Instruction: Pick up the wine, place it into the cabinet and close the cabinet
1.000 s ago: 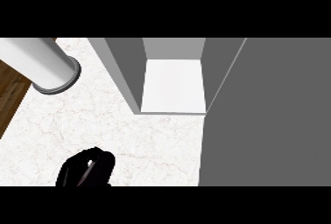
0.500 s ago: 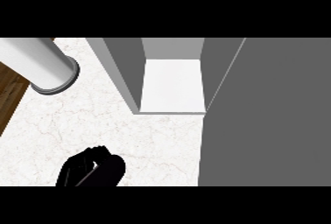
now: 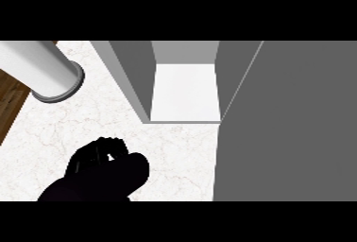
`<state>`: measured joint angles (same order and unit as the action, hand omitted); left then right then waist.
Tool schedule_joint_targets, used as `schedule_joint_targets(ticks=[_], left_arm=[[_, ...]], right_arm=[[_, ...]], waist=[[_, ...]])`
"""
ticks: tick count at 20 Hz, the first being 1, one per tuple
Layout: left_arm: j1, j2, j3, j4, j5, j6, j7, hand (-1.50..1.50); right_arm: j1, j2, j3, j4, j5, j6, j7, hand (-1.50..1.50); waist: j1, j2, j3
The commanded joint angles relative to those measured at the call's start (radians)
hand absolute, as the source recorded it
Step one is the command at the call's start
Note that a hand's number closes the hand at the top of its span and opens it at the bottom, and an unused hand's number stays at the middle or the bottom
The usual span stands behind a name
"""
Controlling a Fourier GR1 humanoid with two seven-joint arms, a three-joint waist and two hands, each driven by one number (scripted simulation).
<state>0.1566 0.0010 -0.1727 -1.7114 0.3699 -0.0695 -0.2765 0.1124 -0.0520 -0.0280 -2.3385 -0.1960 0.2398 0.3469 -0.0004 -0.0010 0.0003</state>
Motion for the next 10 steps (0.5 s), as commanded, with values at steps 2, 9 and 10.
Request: schedule_joint_targets(ticks=[2, 9, 10], left_arm=[[-0.114, -0.001, -0.098, -0.077, 0.033, 0.195, 0.127, 1.50], [-0.389, -0.001, -0.053, 0.140, 0.000, 0.288, 0.108, 1.50], [-0.336, -0.001, -0.082, 0.123, -0.018, 0.288, 0.049, 1.50]], right_arm=[[0.005, 0.016, 0.023, 0.008, 0.028, -0.007, -0.002, -1.50], [0.029, 0.010, 0.007, -0.022, 0.001, 0.001, 0.012, -1.50], [0.093, 0.029, 0.042, -0.038, 0.042, 0.024, -0.042, -1.50]], waist=[[-0.002, 0.000, 0.000], [-0.007, 0.001, 0.000], [-0.006, 0.000, 0.000]])
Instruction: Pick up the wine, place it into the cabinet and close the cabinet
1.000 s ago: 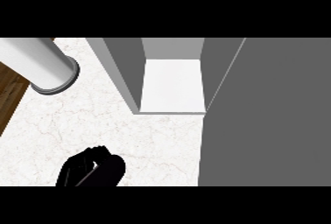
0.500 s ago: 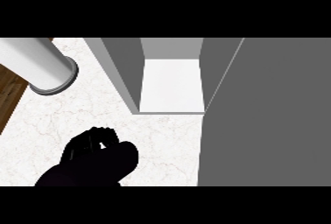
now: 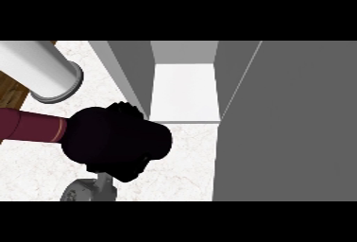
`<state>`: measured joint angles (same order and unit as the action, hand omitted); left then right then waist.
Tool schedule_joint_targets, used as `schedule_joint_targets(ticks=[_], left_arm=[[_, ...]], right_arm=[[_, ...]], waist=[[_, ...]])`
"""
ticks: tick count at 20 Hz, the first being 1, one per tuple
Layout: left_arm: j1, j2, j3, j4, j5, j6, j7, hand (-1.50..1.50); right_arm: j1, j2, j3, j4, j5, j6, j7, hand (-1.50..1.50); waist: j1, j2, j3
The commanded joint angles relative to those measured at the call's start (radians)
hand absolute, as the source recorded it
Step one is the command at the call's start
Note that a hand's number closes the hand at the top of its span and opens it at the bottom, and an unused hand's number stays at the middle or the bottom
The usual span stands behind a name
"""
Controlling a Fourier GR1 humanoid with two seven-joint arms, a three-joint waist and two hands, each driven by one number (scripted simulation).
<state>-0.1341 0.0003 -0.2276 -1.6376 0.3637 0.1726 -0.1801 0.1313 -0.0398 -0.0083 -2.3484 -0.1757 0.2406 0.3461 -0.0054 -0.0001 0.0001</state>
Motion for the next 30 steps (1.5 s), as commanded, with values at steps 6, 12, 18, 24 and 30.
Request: schedule_joint_targets(ticks=[6, 12, 18, 24, 30], left_arm=[[-0.194, 0.000, -0.098, 0.195, -0.074, 0.199, -0.061, 1.50], [-0.333, 0.000, -0.125, 0.285, -0.078, 0.270, 0.024, 1.50], [-0.352, 0.000, -0.207, 0.455, 0.062, 0.341, -0.162, 1.50], [-0.391, 0.000, -0.196, 0.652, 0.145, 0.298, -0.311, 1.50], [-0.407, 0.000, -0.284, 0.691, 0.260, 0.353, -0.331, 1.50]], right_arm=[[-0.043, -0.007, -0.016, 0.036, 0.014, -0.006, 0.003, -1.50], [0.014, -0.012, -0.032, 0.006, -0.017, 0.017, -0.029, -1.50], [0.041, 0.021, 0.034, 0.010, 0.043, 0.017, -0.052, -1.50], [-0.044, 0.008, 0.015, 0.016, 0.032, -0.008, -0.010, -1.50], [0.003, 0.023, 0.026, 0.012, 0.034, 0.002, -0.023, -1.50]], waist=[[-0.002, 0.001, 0.000], [-0.004, 0.000, 0.000], [-0.007, 0.000, 0.000], [-0.008, 0.002, 0.000], [-0.009, 0.001, 0.000]])
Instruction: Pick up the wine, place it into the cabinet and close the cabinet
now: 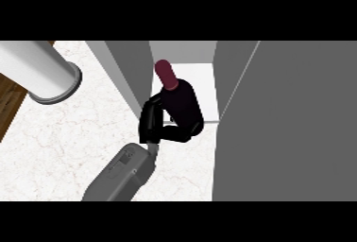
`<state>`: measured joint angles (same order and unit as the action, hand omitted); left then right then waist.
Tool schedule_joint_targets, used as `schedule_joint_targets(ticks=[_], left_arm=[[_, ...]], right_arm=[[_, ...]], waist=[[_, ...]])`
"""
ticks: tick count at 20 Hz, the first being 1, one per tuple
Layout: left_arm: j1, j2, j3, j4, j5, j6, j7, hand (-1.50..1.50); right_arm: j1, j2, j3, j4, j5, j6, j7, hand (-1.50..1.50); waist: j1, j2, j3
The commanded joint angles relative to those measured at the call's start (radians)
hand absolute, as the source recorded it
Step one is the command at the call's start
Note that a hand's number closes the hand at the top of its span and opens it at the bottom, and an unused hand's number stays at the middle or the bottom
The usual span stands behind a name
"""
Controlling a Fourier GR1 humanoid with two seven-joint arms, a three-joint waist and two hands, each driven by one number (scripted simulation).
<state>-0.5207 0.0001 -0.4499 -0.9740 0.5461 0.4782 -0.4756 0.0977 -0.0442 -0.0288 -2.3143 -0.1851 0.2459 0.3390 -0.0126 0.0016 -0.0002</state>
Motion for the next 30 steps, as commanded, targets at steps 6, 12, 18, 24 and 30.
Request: schedule_joint_targets(ticks=[6, 12, 18, 24, 30], left_arm=[[-0.052, 0.000, 0.036, 0.180, 0.143, -0.075, -0.135, 1.50], [-0.103, 0.000, 0.089, 0.303, 0.222, -0.221, -0.180, 1.50], [-0.188, 0.000, 0.017, 0.428, 0.289, -0.215, -0.227, 1.50], [-0.277, 0.000, 0.010, 0.505, 0.378, -0.237, -0.225, 1.50], [-0.307, 0.000, -0.021, 0.544, 0.429, -0.267, -0.246, 1.50]], right_arm=[[-0.015, -0.033, -0.066, -0.011, -0.083, 0.016, 0.028, -1.50], [0.033, 0.021, 0.021, -0.023, 0.008, -0.010, 0.009, -1.50], [-0.068, 0.005, -0.010, 0.019, -0.014, -0.027, 0.024, -1.50], [0.071, -0.003, -0.027, -0.026, -0.072, 0.038, -0.022, -1.50], [-0.042, 0.023, 0.035, 0.038, 0.025, -0.022, 0.009, -1.50]], waist=[[-0.004, 0.001, 0.000], [-0.007, 0.002, 0.000], [-0.011, 0.004, -0.001], [-0.033, 0.006, -0.001], [-0.022, 0.006, -0.001]])
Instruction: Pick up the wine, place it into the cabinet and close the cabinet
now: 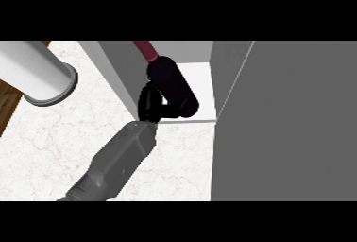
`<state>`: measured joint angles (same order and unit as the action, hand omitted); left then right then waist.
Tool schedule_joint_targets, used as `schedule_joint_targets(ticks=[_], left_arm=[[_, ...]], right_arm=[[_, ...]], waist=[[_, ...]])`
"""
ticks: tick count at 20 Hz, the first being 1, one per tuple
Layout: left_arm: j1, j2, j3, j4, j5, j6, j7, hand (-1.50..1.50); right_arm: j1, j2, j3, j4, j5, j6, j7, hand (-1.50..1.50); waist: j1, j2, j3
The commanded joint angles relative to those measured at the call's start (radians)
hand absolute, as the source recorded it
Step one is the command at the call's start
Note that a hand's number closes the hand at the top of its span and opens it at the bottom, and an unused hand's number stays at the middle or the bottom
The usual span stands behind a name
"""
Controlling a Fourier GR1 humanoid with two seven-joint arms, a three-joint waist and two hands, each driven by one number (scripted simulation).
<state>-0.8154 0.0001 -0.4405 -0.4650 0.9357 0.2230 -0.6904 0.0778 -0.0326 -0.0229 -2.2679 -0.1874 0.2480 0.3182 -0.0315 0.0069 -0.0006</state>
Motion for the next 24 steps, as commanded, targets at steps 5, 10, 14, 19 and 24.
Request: schedule_joint_targets(ticks=[5, 10, 14, 19, 24], left_arm=[[-0.099, 0.000, 0.044, 0.121, 0.025, -0.053, 0.012, 1.50], [-0.127, 0.000, 0.002, 0.162, 0.061, 0.026, 0.022, 1.50], [-0.123, 0.000, 0.014, 0.221, 0.068, 0.014, 0.001, 1.50], [-0.179, 0.000, 0.057, 0.287, 0.058, -0.022, -0.001, 1.50], [-0.178, 0.000, 0.115, 0.330, 0.075, -0.011, -0.096, 1.50]], right_arm=[[0.051, 0.014, 0.026, 0.031, 0.039, 0.013, -0.085, -1.50], [-0.068, 0.000, 0.041, 0.024, 0.036, -0.029, 0.023, -1.50], [-0.002, -0.026, -0.020, 0.009, -0.057, 0.029, -0.025, -1.50], [-0.055, -0.026, -0.040, 0.024, -0.045, -0.010, 0.007, -1.50], [0.004, -0.034, -0.017, 0.012, -0.018, 0.025, -0.020, -1.50]], waist=[[0.004, -0.001, 0.000], [-0.014, 0.006, -0.001], [-0.033, 0.009, 0.000], [-0.019, 0.009, -0.001], [-0.020, 0.010, -0.001]])
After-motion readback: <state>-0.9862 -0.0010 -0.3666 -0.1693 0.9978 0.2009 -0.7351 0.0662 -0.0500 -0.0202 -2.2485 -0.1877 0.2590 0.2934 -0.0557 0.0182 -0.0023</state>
